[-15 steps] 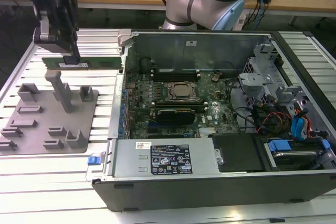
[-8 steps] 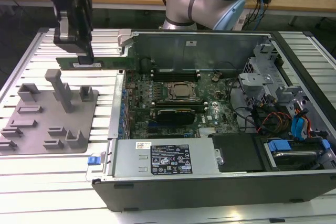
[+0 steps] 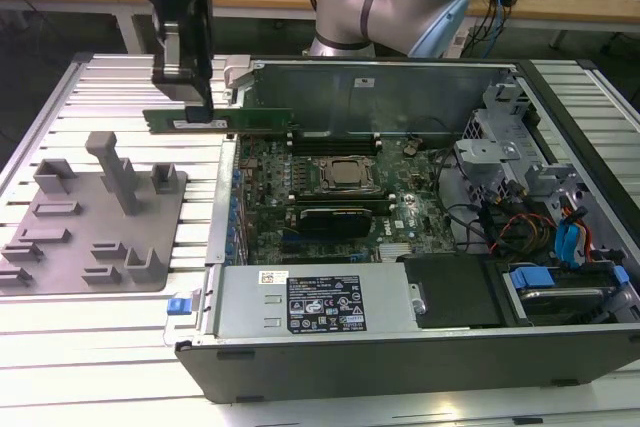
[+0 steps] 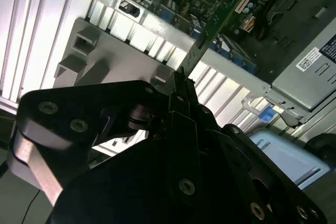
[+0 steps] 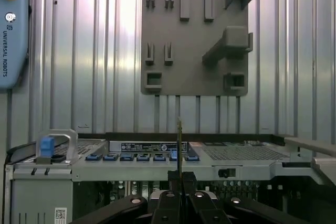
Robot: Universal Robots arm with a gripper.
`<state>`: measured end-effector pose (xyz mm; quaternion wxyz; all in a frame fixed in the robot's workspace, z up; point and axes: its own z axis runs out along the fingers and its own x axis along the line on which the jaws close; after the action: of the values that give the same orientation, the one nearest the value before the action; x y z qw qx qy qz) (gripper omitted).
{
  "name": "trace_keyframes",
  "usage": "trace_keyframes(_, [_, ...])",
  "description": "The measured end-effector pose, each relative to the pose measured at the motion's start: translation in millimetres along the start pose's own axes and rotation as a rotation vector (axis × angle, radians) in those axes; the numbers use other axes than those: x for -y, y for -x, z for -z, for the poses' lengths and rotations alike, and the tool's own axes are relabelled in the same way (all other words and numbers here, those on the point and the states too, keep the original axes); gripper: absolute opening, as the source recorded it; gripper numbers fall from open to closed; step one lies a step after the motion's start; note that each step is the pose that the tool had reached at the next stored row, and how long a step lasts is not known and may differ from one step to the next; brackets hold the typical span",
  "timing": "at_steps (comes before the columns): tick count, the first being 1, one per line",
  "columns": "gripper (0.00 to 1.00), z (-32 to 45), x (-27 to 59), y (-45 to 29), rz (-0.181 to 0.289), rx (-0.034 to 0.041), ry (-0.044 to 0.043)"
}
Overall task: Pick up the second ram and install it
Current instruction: 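Pick up the second ram and move it above second insertion slot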
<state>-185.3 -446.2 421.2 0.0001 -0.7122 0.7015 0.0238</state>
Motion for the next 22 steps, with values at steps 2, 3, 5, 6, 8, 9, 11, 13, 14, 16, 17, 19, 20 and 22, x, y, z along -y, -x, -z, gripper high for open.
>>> trace_keyframes(2, [0.1, 0.3, 10.6, -0.2, 0.0, 0.0, 0.0])
trace_keyframes(3, [0.1, 0.5, 14.0, -0.2, 0.0, 0.0, 0.0])
trace_keyframes(5, [0.1, 0.7, 22.5, -0.3, 0.0, 0.0, 0.0])
trace_keyframes(6, [0.1, 0.9, 27.4, -0.4, 0.0, 0.0, -0.0001])
trace_keyframes(8, [0.1, 1.2, 36.3, -0.5, 0.0, 0.0, -0.0001])
trace_keyframes(9, [0.1, 1.4, 40.7, -0.6, 0.0, -0.0001, 0.0])
trace_keyframes(11, [0.1, 1.5, 47.0, -0.7, 0.0, 0.0, 0.0])
trace_keyframes(13, [0.1, 1.7, 53.7, -0.8, 0.0, 0.0, 0.0])
trace_keyframes(14, [0.1, 1.8, 62.1, -0.9, 0.0, -0.0001, 0.0001])
trace_keyframes(16, [0.1, 1.8, 68.7, -1.0, 0.0, 0.0, 0.0002])
trace_keyframes(17, [0.1, 1.8, 74.9, -1.1, 0.0, 0.0, 0.0005])
trace_keyframes(19, [0.1, 1.8, 83.7, -1.3, 0.0, 0.0, 0.0013])
trace_keyframes(20, [0.1, 1.9, 87.6, -1.3, 0.0, 0.0001, 0.0016])
trace_keyframes(22, [0.1, 2.0, 94.3, -1.5, 0.0, 0.0, 0.0025])
